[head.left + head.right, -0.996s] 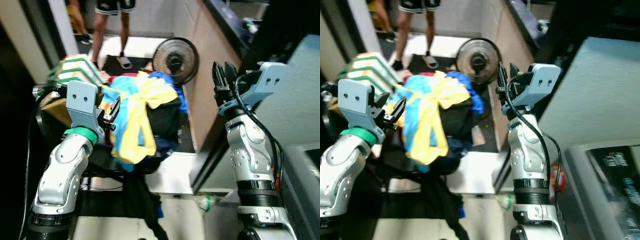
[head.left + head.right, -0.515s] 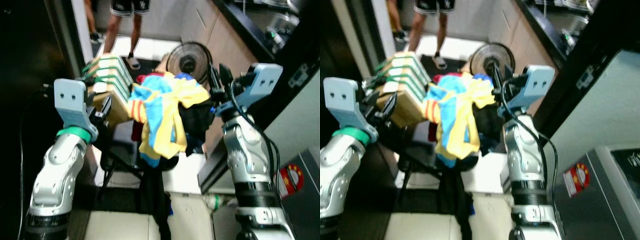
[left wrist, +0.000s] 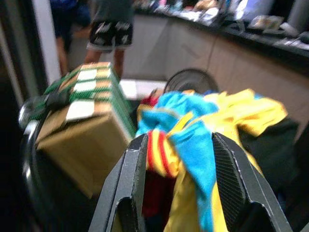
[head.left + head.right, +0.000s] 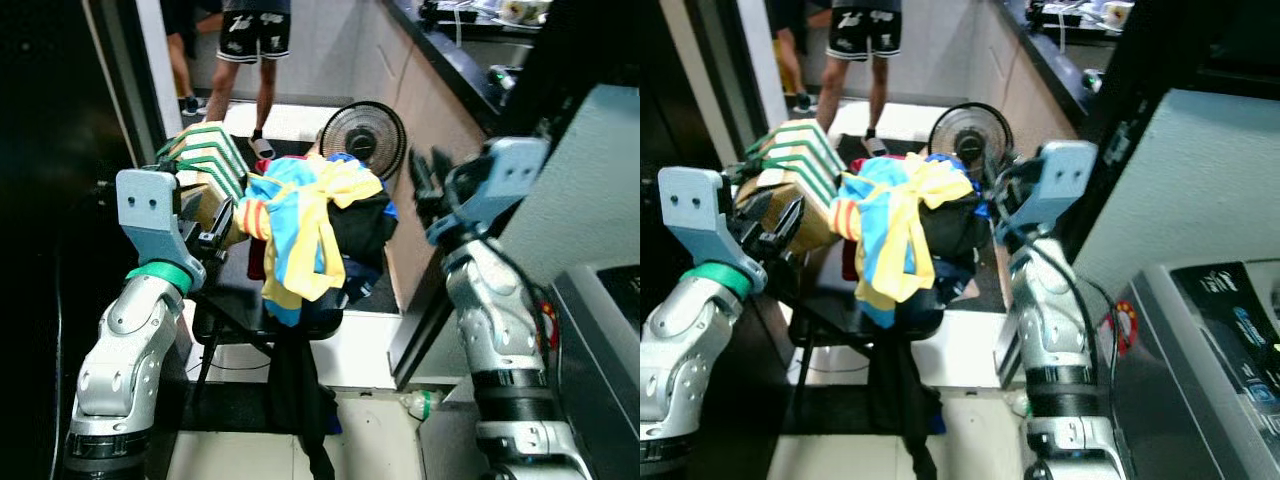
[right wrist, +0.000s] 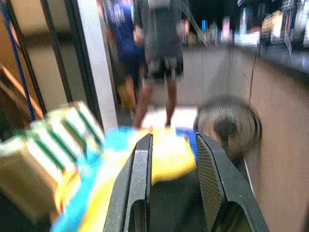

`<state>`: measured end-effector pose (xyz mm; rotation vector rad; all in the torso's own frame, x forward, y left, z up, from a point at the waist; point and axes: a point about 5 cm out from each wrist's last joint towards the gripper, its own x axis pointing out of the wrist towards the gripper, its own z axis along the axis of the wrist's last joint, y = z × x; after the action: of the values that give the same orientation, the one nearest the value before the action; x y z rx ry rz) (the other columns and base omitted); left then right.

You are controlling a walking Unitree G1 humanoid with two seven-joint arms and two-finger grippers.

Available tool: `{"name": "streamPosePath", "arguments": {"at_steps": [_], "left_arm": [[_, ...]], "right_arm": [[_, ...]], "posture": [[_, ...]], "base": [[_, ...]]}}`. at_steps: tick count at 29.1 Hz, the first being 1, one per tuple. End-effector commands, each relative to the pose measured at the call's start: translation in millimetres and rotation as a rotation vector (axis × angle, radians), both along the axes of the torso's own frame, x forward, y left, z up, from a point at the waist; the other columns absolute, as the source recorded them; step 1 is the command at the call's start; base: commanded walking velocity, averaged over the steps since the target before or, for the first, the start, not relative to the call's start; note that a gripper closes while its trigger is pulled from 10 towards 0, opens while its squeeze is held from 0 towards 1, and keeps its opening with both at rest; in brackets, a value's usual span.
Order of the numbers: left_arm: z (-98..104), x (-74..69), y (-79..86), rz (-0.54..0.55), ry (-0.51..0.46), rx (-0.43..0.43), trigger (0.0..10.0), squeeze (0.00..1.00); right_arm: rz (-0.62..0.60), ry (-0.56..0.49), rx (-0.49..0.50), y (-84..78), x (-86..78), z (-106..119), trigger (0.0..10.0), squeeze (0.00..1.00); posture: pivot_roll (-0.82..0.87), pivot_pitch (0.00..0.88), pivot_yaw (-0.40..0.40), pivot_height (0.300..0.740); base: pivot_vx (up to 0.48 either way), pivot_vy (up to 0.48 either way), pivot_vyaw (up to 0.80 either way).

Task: Clothes washing

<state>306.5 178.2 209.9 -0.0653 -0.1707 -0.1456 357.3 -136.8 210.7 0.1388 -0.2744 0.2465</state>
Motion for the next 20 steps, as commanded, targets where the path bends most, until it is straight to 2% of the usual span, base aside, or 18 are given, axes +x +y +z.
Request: {"name": "streamPosePath", "arguments": {"at_steps": [1, 2, 3, 4, 6, 11, 20], "left_arm": [[-13, -0.4, 2.3, 0.013, 0.043, 0.022, 10.0, 0.00], [-13, -0.4, 2.3, 0.013, 0.043, 0.022, 10.0, 0.00], [-26, -1.7, 4.5, 0.025, 0.080, 0.048, 10.0, 0.00], [-26, -1.7, 4.5, 0.025, 0.080, 0.048, 10.0, 0.00], [-48, -8.5, 9.1, 0.063, 0.141, 0.063, 10.0, 0.00], [-54, -11.5, 5.0, 0.056, 0.154, 0.050, 10.0, 0.00], [-49, -6.7, 1.5, 0.044, 0.115, 0.047, 10.0, 0.00]], "right_arm": [[-0.005, 0.046, -0.054, -2.6, -0.2, -14, 10.0, 0.00], [-0.005, 0.046, -0.054, -2.6, -0.2, -14, 10.0, 0.00], [-0.007, 0.098, -0.072, -5.1, -2.2, -31, 10.0, 0.00], [-0.007, 0.098, -0.072, -5.1, -2.2, -31, 10.0, 0.00], [0.011, 0.154, -0.083, -8.3, -12.0, -55, 10.0, 0.00], [0.048, 0.153, -0.086, -4.4, -17.8, -59, 10.0, 0.00], [0.055, 0.132, -0.085, 0.3, -16.7, -54, 10.0, 0.00]], "posture": [[0.06, 0.000, -0.008, 0.740], [0.06, 0.000, -0.008, 0.740], [0.06, 0.000, -0.008, 0.740], [0.06, 0.000, -0.008, 0.740], [0.06, 0.000, -0.003, 0.740], [0.06, 0.000, -0.003, 0.740], [0.05, 0.000, -0.007, 0.740]], "base": [[0.000, 0.000, 0.00], [0.000, 0.000, 0.00], [0.000, 0.000, 0.00], [0.000, 0.000, 0.00], [0.000, 0.000, 0.00], [0.000, 0.000, 0.00], [0.000, 0.000, 0.00]]}}
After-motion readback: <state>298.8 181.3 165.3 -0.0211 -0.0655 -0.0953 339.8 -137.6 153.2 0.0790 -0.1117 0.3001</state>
